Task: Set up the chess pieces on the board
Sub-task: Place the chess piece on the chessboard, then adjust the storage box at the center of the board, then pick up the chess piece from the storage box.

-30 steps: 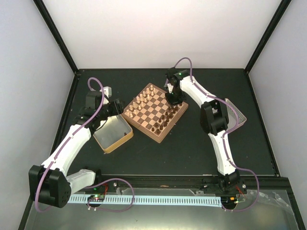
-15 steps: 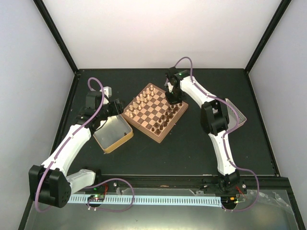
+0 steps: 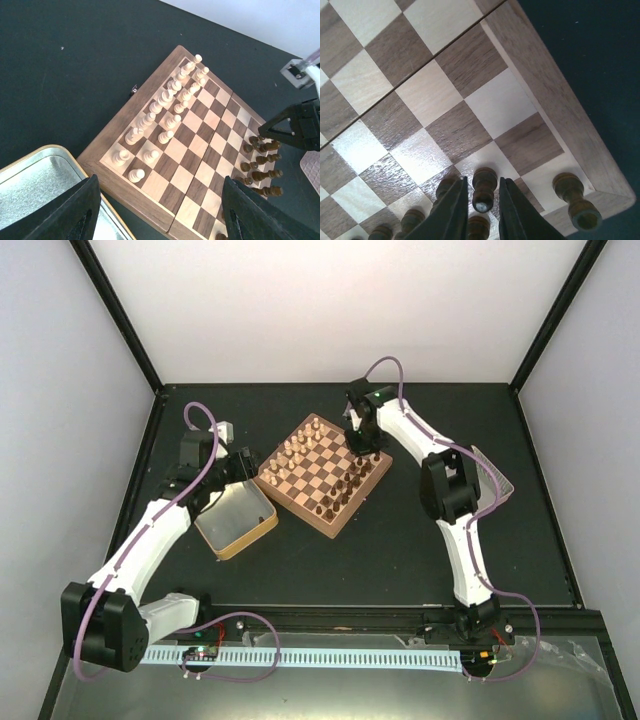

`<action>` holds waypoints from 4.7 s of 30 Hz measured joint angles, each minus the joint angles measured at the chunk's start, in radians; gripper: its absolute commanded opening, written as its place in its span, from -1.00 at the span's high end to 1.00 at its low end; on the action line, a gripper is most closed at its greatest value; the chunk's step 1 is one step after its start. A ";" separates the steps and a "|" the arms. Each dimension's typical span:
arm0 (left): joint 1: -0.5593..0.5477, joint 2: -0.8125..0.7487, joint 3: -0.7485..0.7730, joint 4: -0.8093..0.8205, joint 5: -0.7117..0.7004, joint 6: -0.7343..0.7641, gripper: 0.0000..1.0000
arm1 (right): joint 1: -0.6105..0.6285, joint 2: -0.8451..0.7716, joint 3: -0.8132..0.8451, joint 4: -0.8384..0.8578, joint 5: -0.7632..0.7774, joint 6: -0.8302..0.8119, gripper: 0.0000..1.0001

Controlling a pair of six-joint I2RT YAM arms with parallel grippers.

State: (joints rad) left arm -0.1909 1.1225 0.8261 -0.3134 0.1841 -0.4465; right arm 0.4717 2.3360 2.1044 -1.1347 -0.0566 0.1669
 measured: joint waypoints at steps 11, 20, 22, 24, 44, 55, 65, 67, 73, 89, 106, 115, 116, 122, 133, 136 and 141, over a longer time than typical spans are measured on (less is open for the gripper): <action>0.001 0.066 0.002 -0.040 -0.020 -0.062 -0.36 | 0.000 -0.297 -0.222 0.199 0.029 0.085 0.36; 0.014 0.090 0.002 -0.120 -0.053 -0.127 -0.37 | -0.003 -0.492 -0.462 0.380 0.025 0.132 0.33; 0.021 0.096 0.001 -0.142 -0.056 -0.139 -0.36 | -0.006 -0.515 -0.530 0.406 0.025 0.140 0.33; 0.027 0.104 -0.003 -0.167 -0.058 -0.152 -0.35 | -0.013 -0.532 -0.577 0.422 0.025 0.151 0.33; 0.040 0.135 -0.126 -0.284 0.037 -0.078 -0.34 | -0.029 -0.723 -0.818 0.519 -0.060 0.216 0.33; 0.048 0.252 0.156 -0.310 -0.226 0.187 -0.54 | -0.029 -0.700 -0.809 0.654 0.019 0.140 0.31; 0.101 0.495 0.302 -0.373 -0.349 0.414 -0.34 | -0.029 -0.714 -0.933 0.675 0.217 0.188 0.40; 0.114 0.524 0.315 -0.383 -0.348 0.431 -0.21 | -0.029 -0.723 -0.940 0.666 0.252 0.202 0.42; 0.150 0.652 0.391 -0.437 -0.351 0.435 0.19 | -0.029 -0.742 -0.924 0.658 0.328 0.217 0.48; 0.186 0.680 0.390 -0.523 -0.458 0.422 0.61 | -0.029 -0.698 -0.826 0.609 0.371 0.182 0.51; 0.216 0.437 0.352 -0.606 -0.416 0.293 0.22 | -0.029 -0.697 -0.826 0.602 0.331 0.183 0.50; 0.135 0.341 0.377 -0.584 -0.046 0.213 0.20 | -0.029 -0.702 -0.843 0.604 0.306 0.202 0.55; 0.122 0.354 0.370 -0.583 -0.019 0.205 0.24 | -0.029 -0.705 -0.851 0.603 0.304 0.202 0.56; 0.073 0.456 0.315 -0.541 0.071 0.169 0.41 | -0.029 -0.729 -0.880 0.603 0.297 0.202 0.61; 0.067 0.555 0.269 -0.461 0.084 0.154 0.35 | -0.029 -0.739 -0.892 0.604 0.289 0.206 0.62; 0.066 0.579 0.269 -0.449 0.088 0.154 0.41 | -0.029 -0.740 -0.901 0.604 0.288 0.206 0.61; 0.065 0.608 0.269 -0.441 0.087 0.152 0.44 | -0.029 -0.740 -0.910 0.603 0.288 0.207 0.62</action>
State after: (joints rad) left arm -0.1261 1.7309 1.0950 -0.7544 0.2714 -0.2943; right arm 0.4423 1.5955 1.1942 -0.5312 0.2317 0.3740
